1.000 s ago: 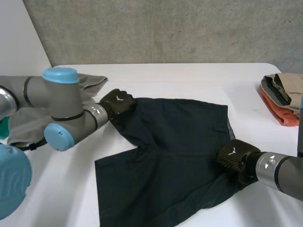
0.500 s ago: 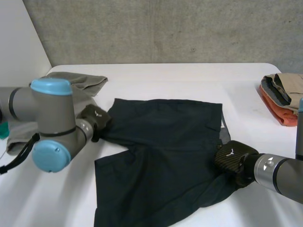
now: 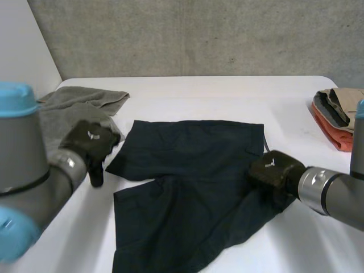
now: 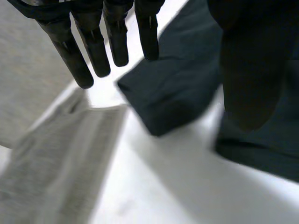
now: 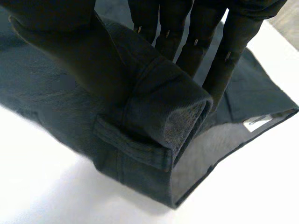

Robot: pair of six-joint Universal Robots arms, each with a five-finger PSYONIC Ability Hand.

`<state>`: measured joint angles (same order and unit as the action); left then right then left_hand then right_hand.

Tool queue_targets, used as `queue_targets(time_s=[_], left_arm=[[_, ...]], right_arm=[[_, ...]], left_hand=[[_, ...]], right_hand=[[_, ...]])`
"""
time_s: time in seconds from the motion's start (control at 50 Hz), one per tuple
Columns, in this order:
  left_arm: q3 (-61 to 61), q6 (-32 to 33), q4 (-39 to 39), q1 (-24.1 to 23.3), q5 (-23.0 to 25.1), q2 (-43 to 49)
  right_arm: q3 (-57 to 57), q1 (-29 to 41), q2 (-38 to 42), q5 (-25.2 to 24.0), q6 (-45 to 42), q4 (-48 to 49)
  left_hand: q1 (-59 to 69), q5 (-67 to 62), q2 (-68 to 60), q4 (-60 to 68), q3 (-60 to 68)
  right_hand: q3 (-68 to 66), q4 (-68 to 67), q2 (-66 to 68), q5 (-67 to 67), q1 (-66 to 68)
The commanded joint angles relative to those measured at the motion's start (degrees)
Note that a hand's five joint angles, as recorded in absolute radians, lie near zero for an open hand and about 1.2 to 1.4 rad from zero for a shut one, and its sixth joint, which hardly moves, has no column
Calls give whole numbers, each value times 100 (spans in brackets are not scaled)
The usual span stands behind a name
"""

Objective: Fold the laundry.

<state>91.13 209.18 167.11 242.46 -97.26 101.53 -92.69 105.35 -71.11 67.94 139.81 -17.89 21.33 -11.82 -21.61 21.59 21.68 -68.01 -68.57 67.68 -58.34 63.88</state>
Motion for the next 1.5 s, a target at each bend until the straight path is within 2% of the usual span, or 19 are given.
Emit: queue_targets(time_s=[0.02,0.12,0.22,0.36,0.5,0.58,0.6,0.64,0.72,0.8,0.82,0.88,0.9,0.94,1.0,1.12,1.3,1.4,1.5], left_arm=[[1160,-965,-477,-558,260,-994],[1627,-1642,-521,-1006,252,-1092],[1742,-1933,-557,-1218,59,-908],[1680,-1942,-504,-1174,-275,-381],[1540,-1969,-302,-1244,-206,-37],[1513,-2030,-267,-1429,-74,7],[1504,-2065,-240,-1507,-74,-2],[1478,-2100,-188,-1561,-100,-19],[1478,-2100,-161,-1552,-179,-204],[1513,-1873,-450,-1482,-144,-458],[1522,-1637,-729,-1447,-109,-537],[1531,-1206,-1223,-1420,-12,-591],[1531,-952,-1494,-1412,40,-582],[1513,-730,-1742,-1394,76,-573],[1356,-440,-1744,-1324,93,-451],[574,-334,-1041,-1078,-135,50],[-1270,-308,925,-524,-311,1296],[-2623,148,1649,-322,-302,2403],[-3618,413,1597,-269,-206,3275]], right_arm=[[549,-23,317,-97,1013,119],[699,-14,414,-62,1268,251],[682,-6,414,9,1321,330],[594,-58,362,35,1453,479],[462,-181,247,70,1470,541],[392,-269,203,105,1462,594],[357,-287,186,105,1453,585],[322,-296,177,97,1435,559],[225,-304,46,88,1278,410],[14,-348,-201,53,384,-283],[-247,-418,-288,88,-420,-868],[-670,-699,-412,140,-1882,-1733],[-872,-909,-499,158,-2714,-2109],[-953,-1025,-561,167,-2994,-2113],[-761,-832,-509,141,-2521,-1736],[-111,-489,-8,123,-1554,-1033],[1093,-182,861,289,106,713],[1551,-6,1379,544,485,1935],[1973,135,2039,764,539,2930]], left_hand=[[822,-774,-794,796,787],[772,-723,-744,746,737],[351,-303,-323,325,316],[385,-336,-357,358,349],[1275,-1227,-1248,1249,1240],[2685,-2636,-2657,2659,2650],[4171,-4123,-4144,4145,4136],[5627,-5578,-5599,5601,5591],[5867,-5818,-5839,5841,5832],[5867,-5818,-5839,5841,5832],[5867,-5818,-5839,5841,5832],[5867,-5818,-5839,5841,5832],[5867,-5818,-5839,5841,5832],[5867,-5818,-5839,5841,5832],[5867,-5818,-5839,5841,5832],[5867,-5818,-5839,5841,5832],[5867,-5818,-5839,5841,5832],[5867,-5818,-5839,5841,5832],[5867,-5818,-5839,5841,5832]], right_hand=[[-1199,-1143,1232,-1166,1612],[-1199,-1143,1232,-1166,1612],[-1199,-1143,1232,-1166,1612],[-1199,-1143,1232,-1166,1612],[-1199,-1143,1232,-1166,1612],[-1199,-1143,1232,-1166,1612],[-1199,-1143,1232,-1166,1612],[-1199,-1143,1232,-1166,1612],[-1199,-1143,1232,-1166,1612],[-1199,-1143,1232,-1166,1612],[-1199,-1143,1232,-1166,1612],[-1199,-1143,1232,-1166,1612],[-1199,-1143,1232,-1166,1612],[-1199,-1143,1232,-1166,1612],[-1199,-1143,1232,-1166,1612],[-1199,-1143,1232,-1166,1612],[-1199,-1143,1232,-1166,1612],[-1199,-1143,1232,-1166,1612],[-1199,-1143,1232,-1166,1612]])
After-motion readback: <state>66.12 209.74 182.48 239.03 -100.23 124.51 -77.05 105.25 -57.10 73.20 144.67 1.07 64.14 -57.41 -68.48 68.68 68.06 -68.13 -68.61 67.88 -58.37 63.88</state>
